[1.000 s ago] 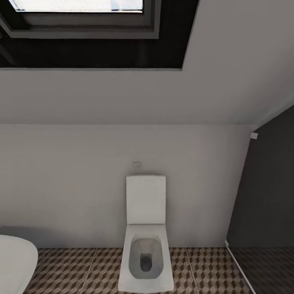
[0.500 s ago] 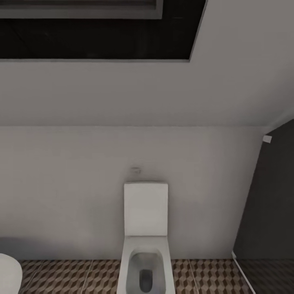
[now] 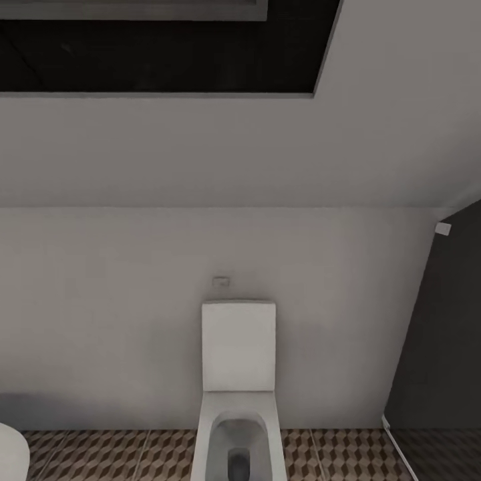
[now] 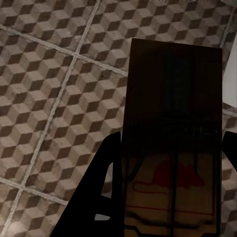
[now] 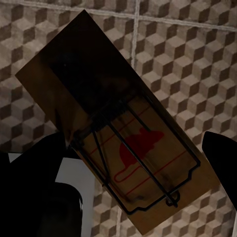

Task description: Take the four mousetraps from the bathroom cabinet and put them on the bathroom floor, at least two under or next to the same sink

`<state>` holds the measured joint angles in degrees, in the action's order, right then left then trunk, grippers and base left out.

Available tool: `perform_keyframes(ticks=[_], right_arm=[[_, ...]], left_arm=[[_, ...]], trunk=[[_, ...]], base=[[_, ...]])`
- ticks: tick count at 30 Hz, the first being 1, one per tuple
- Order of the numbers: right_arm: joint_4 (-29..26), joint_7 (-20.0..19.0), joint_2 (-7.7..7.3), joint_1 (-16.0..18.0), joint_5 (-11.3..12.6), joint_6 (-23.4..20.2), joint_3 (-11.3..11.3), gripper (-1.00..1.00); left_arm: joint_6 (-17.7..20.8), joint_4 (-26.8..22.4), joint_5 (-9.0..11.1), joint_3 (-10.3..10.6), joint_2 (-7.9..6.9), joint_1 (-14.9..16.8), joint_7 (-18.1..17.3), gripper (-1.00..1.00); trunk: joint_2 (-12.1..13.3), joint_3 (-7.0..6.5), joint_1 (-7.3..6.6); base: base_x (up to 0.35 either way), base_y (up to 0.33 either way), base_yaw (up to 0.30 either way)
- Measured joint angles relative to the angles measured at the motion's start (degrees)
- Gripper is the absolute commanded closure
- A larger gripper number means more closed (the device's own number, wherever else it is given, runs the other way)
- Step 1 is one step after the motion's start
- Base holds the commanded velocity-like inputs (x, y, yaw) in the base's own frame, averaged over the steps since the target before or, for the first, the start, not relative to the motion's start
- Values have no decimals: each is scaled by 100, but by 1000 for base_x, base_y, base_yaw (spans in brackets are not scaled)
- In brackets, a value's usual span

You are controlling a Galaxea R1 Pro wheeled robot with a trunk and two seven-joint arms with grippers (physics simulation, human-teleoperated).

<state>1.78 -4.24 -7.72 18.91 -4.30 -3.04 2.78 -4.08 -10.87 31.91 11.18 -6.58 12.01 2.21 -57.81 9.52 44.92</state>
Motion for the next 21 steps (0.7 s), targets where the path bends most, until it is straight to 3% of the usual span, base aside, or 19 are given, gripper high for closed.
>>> perform_keyframes(ticks=[21], right_arm=[[0, 0, 6, 0, -15, -2, 9, 100]], left_arm=[[57, -226, -3, 0, 10, 0, 16, 100]], trunk=[[0, 0, 0]], base=[[0, 0, 0]])
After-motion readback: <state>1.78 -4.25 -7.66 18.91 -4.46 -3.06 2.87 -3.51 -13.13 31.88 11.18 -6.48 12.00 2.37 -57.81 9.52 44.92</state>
